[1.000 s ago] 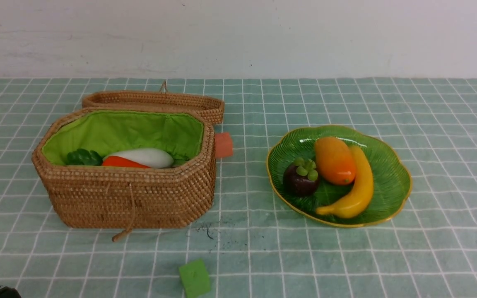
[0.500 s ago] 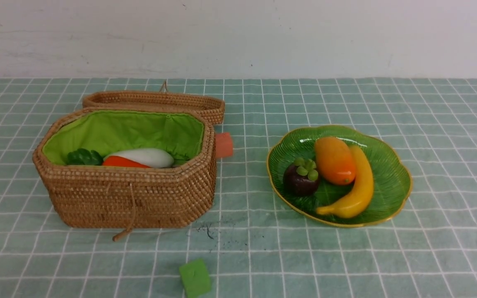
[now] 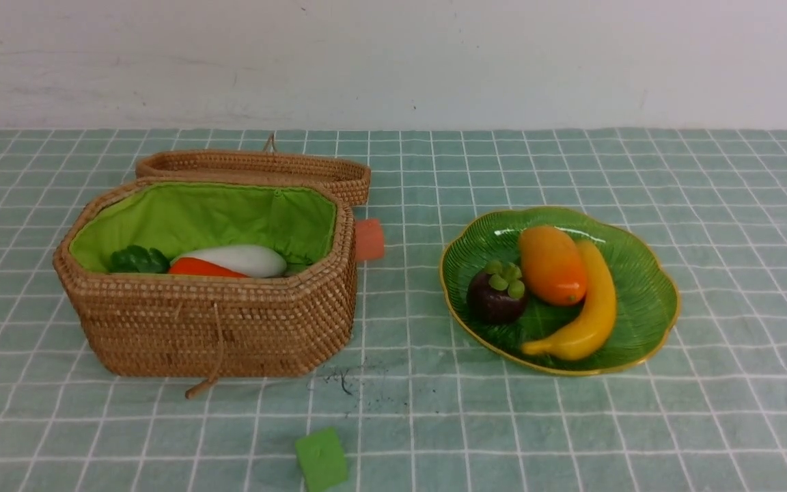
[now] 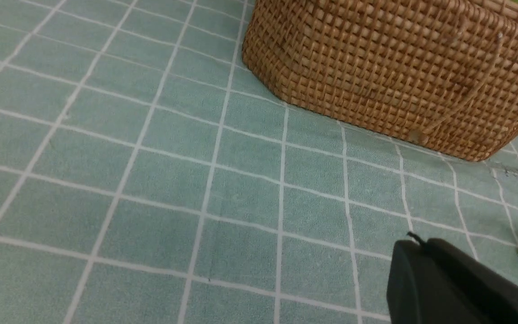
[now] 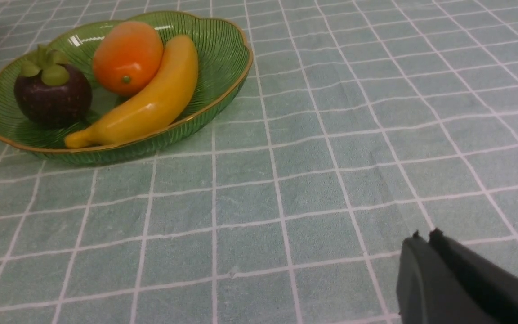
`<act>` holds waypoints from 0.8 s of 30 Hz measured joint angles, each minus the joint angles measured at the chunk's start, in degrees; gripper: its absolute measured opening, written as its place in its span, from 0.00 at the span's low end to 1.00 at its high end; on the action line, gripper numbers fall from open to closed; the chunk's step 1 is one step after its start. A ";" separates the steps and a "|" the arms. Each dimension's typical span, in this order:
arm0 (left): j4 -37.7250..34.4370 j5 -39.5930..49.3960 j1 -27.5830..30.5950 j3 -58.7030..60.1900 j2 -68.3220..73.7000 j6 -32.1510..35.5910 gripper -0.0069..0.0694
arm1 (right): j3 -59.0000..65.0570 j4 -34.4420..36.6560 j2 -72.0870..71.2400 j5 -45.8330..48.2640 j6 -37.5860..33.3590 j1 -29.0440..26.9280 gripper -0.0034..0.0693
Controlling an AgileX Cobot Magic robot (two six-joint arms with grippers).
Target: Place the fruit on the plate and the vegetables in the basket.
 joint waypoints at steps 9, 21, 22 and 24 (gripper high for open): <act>-0.13 0.00 0.00 0.00 0.00 0.00 0.07 | 0.00 0.00 0.00 0.00 0.00 0.00 0.08; -0.13 0.00 0.00 0.00 0.00 -0.11 0.07 | 0.00 0.00 0.00 0.00 0.00 0.00 0.10; -0.13 0.00 0.00 0.00 0.00 -0.17 0.07 | 0.00 0.00 0.00 0.00 0.00 0.00 0.11; -0.13 0.00 0.00 0.00 0.00 -0.17 0.07 | 0.00 0.00 0.00 0.00 0.00 0.00 0.11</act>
